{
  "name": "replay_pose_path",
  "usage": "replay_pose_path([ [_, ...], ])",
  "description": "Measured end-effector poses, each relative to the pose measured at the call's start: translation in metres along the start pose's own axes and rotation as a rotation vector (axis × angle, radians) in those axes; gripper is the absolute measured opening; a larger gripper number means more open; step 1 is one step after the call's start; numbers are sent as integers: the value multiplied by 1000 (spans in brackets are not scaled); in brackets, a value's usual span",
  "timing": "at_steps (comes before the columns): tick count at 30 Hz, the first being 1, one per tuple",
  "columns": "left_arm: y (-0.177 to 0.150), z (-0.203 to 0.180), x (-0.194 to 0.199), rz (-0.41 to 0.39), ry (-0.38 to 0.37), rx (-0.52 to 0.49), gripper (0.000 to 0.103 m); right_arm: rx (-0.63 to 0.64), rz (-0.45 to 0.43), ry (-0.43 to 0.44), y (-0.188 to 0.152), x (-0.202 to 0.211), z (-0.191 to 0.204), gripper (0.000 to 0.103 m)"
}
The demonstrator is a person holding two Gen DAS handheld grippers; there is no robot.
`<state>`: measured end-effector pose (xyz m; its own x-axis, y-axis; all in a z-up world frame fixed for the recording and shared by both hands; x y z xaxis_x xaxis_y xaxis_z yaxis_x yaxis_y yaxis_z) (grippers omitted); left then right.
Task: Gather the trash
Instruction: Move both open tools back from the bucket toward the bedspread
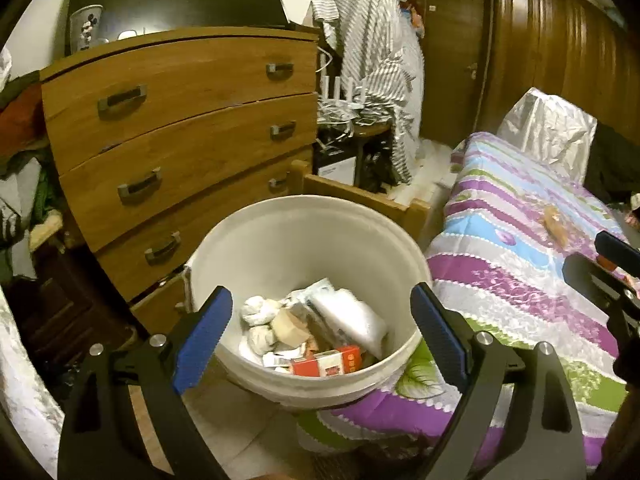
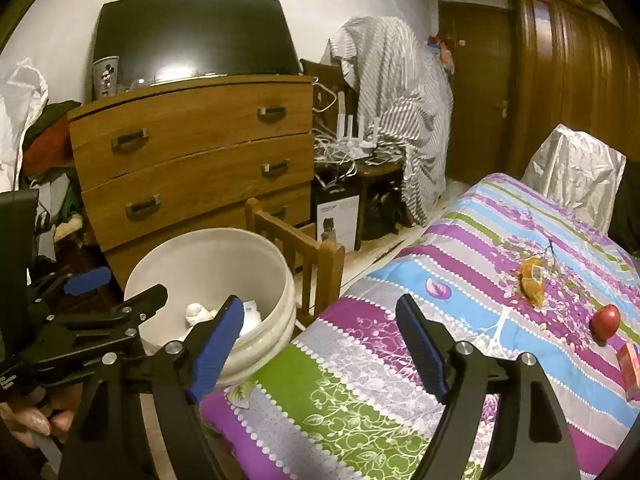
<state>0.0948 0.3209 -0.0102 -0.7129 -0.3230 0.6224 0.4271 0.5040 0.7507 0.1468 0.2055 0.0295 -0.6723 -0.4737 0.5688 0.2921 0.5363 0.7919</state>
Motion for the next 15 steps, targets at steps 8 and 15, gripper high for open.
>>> replay_pose_path([
  [8,2,17,-2,13,37,19,87,34,54,105,-6,-17,25,79],
  [15,5,25,-4,21,56,19,87,56,67,141,-8,-22,42,79],
])
Point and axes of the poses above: each gripper's, at about its wrist camera, not at the fingertips, and x roughly against the way its jaws point, z to its left, y to its top, the point moved 5 cm from there along -x, roughly the way its jaws point, and after that the axes turned 14 degrees about x, right-handed, at the moved point
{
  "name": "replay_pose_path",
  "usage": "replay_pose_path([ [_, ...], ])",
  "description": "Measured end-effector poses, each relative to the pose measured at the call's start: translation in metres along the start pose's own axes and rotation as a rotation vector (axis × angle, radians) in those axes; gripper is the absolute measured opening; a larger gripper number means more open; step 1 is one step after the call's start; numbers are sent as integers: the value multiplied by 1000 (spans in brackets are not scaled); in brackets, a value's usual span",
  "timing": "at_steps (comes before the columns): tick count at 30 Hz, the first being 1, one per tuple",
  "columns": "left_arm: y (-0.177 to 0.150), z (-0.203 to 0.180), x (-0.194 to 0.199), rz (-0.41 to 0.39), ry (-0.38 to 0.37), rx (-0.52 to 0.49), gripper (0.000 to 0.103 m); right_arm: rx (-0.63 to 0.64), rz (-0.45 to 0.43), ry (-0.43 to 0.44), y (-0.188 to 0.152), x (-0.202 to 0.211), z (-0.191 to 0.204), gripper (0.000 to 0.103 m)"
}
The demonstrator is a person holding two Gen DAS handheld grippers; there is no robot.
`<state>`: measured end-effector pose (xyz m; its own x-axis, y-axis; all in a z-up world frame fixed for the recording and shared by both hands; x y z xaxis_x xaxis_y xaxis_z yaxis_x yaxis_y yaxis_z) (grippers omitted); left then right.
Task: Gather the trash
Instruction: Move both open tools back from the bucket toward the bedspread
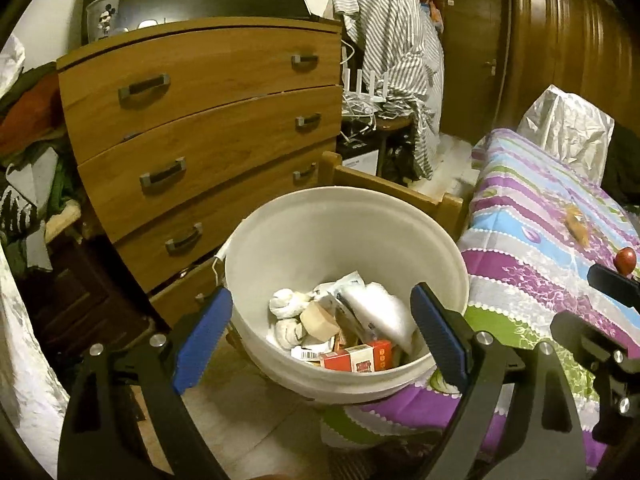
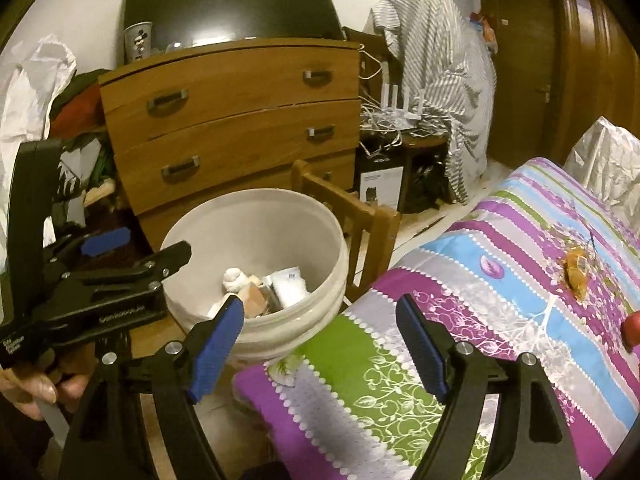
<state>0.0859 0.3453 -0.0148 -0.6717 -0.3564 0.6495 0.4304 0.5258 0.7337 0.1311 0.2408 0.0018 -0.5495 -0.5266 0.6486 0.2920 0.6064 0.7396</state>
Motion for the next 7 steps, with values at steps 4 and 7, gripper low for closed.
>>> replay_pose_path([
  [4,1,3,0,25,6,4,87,-20,-10,27,3,0,-1,79],
  [7,1,5,4,7,30,-10,89,-25,-21,34,6,1,0,79],
])
Point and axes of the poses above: each gripper's, at about its wrist camera, not at the fingertips, and x roughly against the way its jaws point, z to its left, y to its top, the point moved 5 cm from there along -x, roughly the way its jaws point, and after that the axes turned 14 degrees about x, right-handed, at the moved point
